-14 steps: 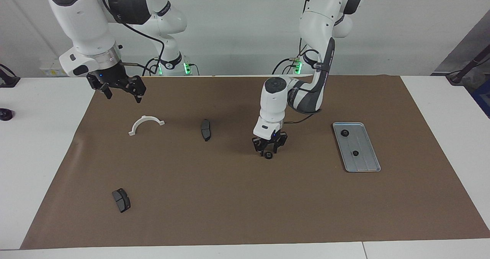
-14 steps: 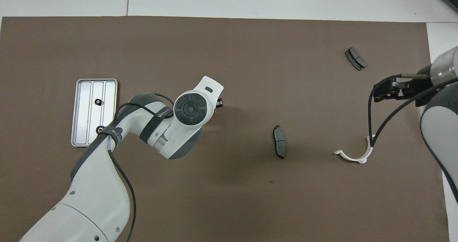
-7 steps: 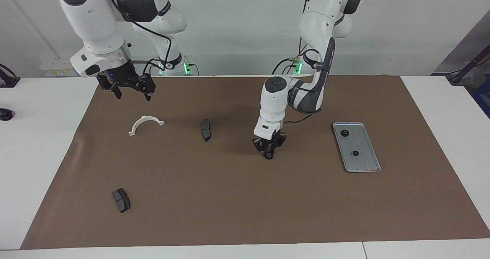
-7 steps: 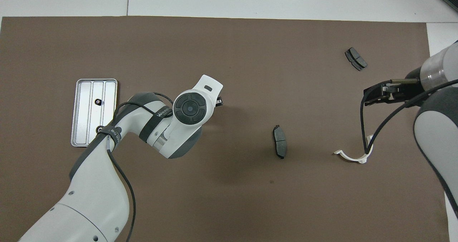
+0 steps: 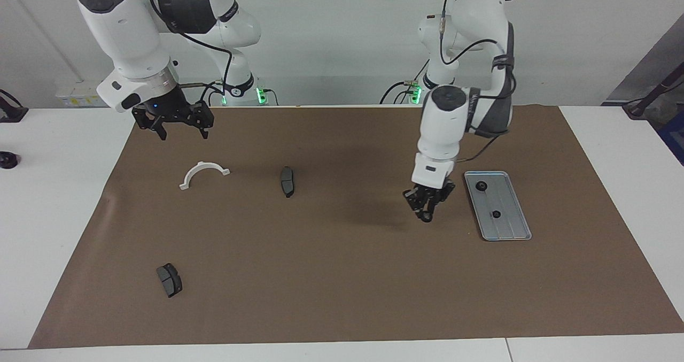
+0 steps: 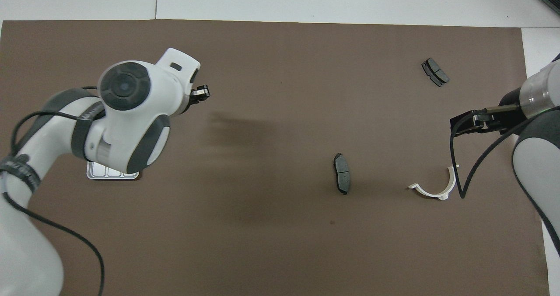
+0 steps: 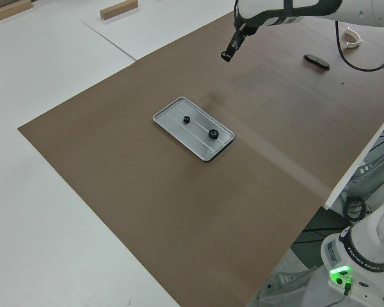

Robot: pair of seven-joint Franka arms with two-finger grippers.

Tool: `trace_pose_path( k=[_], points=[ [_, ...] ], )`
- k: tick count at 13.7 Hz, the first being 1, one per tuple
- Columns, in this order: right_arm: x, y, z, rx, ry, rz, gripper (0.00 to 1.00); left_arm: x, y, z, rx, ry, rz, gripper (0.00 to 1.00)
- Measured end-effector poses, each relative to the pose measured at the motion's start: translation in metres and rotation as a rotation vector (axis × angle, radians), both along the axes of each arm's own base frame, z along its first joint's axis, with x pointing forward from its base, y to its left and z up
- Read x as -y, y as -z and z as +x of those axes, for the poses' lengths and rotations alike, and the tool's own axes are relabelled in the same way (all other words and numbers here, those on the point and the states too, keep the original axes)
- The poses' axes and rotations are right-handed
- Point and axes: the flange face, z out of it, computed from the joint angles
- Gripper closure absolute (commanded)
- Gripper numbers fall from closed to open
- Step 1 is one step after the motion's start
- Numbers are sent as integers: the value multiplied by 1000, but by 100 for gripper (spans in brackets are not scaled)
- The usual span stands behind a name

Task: Pick bearing gear from pile to tray
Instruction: 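Place the third gear in the tray with the left gripper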

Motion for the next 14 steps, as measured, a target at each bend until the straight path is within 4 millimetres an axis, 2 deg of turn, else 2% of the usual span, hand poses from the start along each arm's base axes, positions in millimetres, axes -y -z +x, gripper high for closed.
trace_pose_path(
  k=[1, 2, 4, 6, 7, 8, 11, 14],
  points=[
    [1, 0, 0, 0, 2, 0, 0, -39, -11, 4, -16, 28, 0, 100],
    [2, 0, -1, 0, 2, 0, 0, -78, -14, 6, -32, 56, 9, 100],
    [1, -1, -1, 1, -1, 0, 0, -152, 0, 6, -68, 108, 5, 100],
    [-2, -1, -1, 1, -5, 0, 0, -205, 22, -5, -107, 146, 2, 100],
    [-2, -1, -1, 1, -6, 0, 0, -223, 36, -15, -120, 153, 4, 100],
    [-2, -1, -1, 1, -5, 0, 0, -230, 50, -27, -126, 154, 7, 100],
    [-2, -1, -1, 1, -5, 0, 0, -227, 89, -60, -157, 160, 7, 96],
    [-2, -1, -1, 1, -5, 0, 0, -225, 101, -74, -175, 160, 7, 70]
  ],
)
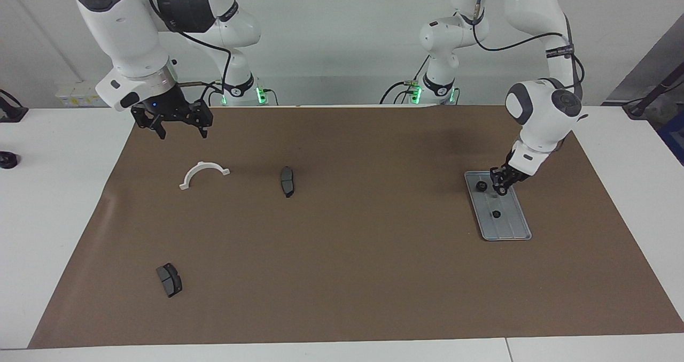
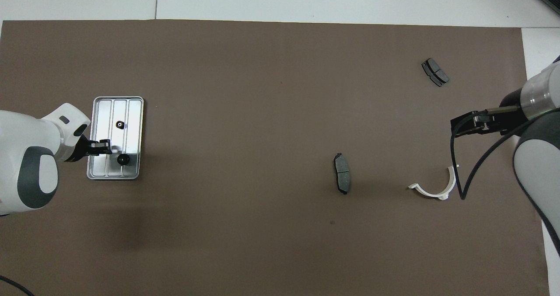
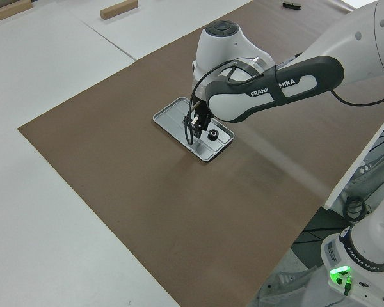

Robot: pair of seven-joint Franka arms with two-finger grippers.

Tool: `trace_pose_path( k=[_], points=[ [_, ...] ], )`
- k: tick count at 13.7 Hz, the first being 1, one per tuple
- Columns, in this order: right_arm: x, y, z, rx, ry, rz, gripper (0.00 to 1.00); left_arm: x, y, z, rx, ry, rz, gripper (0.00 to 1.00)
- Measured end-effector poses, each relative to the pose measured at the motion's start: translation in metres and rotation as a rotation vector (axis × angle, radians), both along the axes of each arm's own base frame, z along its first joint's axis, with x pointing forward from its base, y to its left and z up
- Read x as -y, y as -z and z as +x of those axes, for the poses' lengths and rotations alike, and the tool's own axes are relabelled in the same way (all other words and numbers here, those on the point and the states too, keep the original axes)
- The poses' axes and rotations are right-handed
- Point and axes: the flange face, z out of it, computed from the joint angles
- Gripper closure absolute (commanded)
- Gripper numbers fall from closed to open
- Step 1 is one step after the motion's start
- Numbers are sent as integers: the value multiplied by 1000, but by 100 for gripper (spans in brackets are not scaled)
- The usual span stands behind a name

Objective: Pick bearing gear from pile to tray

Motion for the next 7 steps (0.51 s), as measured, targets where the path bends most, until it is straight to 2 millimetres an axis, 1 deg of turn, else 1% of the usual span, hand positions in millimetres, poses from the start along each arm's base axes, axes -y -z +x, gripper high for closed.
trace_pose_path(
  k=[1, 2, 3, 4, 6, 7],
  points=[
    [0, 0, 0, 0, 0, 0, 0, -1, 1, -3, 0, 1, 1, 65],
    [0, 0, 0, 0, 0, 0, 0, -1, 4, -5, 1, 14, 2, 56],
    [0, 0, 0, 0, 0, 0, 0, -2, 6, -7, -2, 33, 2, 20],
    [0, 0, 0, 0, 0, 0, 0, -4, 8, -8, -2, 51, 3, 0],
    [0, 0, 0, 0, 0, 0, 0, -6, 7, -8, 8, 75, 5, 0],
    [0, 0, 0, 0, 0, 0, 0, -6, 3, -5, 20, 85, 7, 0]
  ],
)
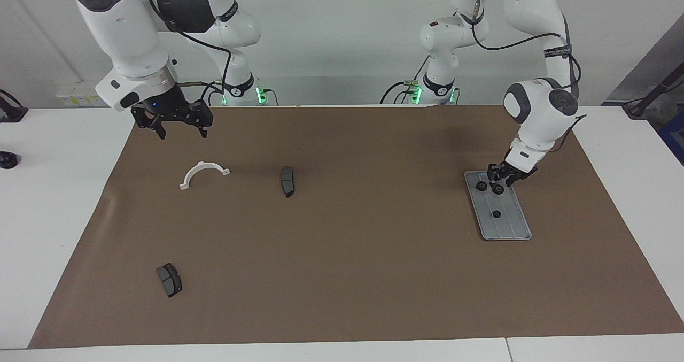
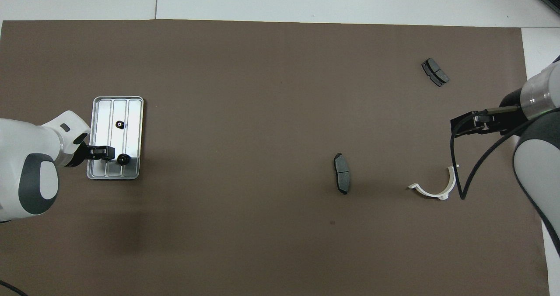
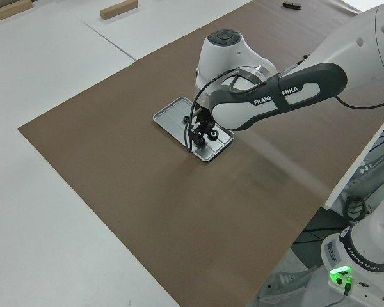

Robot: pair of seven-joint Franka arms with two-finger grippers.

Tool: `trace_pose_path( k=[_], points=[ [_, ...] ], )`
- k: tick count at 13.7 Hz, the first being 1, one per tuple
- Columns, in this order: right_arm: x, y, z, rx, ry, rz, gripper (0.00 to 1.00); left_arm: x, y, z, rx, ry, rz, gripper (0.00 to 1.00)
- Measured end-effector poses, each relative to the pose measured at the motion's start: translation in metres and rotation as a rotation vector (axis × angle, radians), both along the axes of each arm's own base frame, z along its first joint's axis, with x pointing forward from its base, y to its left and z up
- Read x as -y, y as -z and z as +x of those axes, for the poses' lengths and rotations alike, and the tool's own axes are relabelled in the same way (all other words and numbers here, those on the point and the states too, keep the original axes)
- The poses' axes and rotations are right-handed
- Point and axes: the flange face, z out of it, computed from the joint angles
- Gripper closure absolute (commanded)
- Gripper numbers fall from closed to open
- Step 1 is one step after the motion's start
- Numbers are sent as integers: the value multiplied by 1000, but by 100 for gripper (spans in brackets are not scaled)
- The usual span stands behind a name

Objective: Pick bearing gear from pile to tray

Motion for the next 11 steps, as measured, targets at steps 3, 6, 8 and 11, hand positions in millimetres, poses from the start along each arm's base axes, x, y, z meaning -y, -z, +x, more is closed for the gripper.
trace_pose_path(
  k=[3, 6, 8, 11],
  points=[
    [0, 0, 0, 0, 0, 0, 0, 17, -32, 20, 61, 47, 5, 0],
    [0, 0, 0, 0, 0, 0, 0, 61, -57, 27, 52, 133, 8, 0],
    [0, 0, 0, 0, 0, 0, 0, 85, -61, 23, 27, 178, 9, 0],
    [0, 0, 0, 0, 0, 0, 0, 90, -95, 27, 17, 187, 12, 0]
  ],
)
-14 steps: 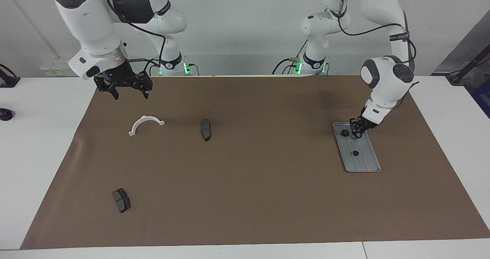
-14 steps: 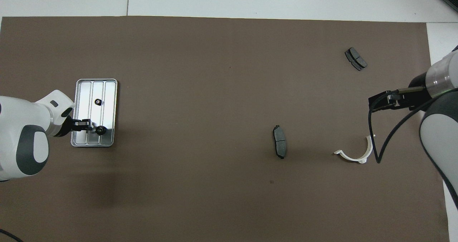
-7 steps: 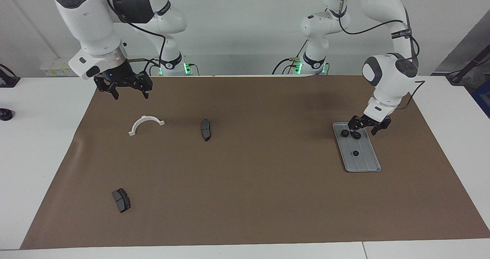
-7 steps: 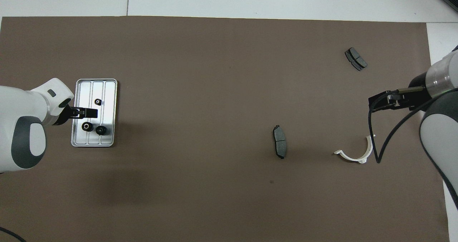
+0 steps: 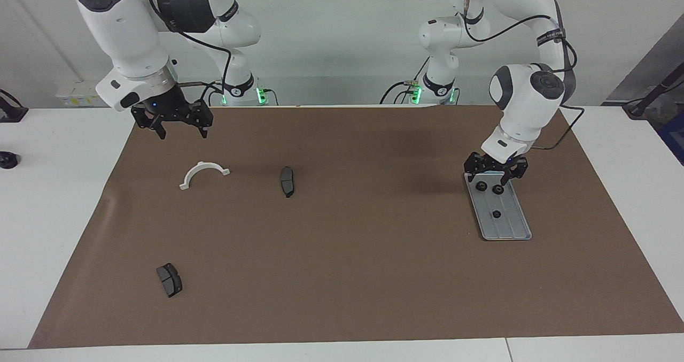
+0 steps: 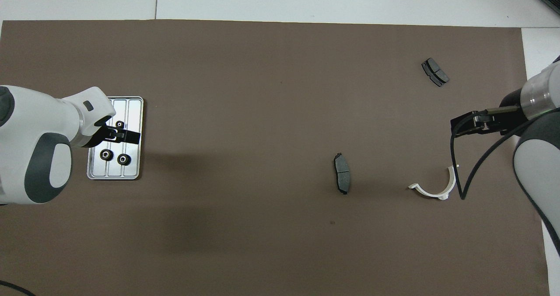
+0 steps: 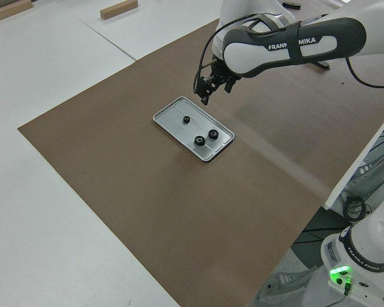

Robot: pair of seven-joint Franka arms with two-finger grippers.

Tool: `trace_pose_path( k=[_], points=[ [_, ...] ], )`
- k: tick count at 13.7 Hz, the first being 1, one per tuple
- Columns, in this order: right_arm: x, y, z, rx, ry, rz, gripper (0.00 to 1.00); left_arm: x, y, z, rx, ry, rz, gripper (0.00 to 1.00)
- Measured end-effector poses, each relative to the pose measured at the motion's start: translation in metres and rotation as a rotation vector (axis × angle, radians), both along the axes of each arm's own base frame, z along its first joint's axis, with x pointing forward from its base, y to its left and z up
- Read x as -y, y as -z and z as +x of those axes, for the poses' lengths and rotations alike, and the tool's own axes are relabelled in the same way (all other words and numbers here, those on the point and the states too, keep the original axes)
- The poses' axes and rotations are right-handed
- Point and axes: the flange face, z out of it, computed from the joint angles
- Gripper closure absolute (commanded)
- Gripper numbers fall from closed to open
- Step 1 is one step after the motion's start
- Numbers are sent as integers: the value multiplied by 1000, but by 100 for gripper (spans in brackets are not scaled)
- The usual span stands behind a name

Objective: Pick bearing gear from pile to tray

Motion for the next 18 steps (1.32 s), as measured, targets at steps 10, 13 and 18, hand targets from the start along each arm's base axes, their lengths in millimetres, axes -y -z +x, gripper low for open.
trace_pose_path(
  k=[10, 13, 18],
  points=[
    [0, 0, 0, 0, 0, 0, 0, -10, -195, -2, -58, -46, -41, 0],
    [0, 0, 0, 0, 0, 0, 0, -14, -200, -3, -57, -57, -49, 0],
    [0, 0, 0, 0, 0, 0, 0, -17, -197, -5, -79, -62, -36, 0]
  ],
)
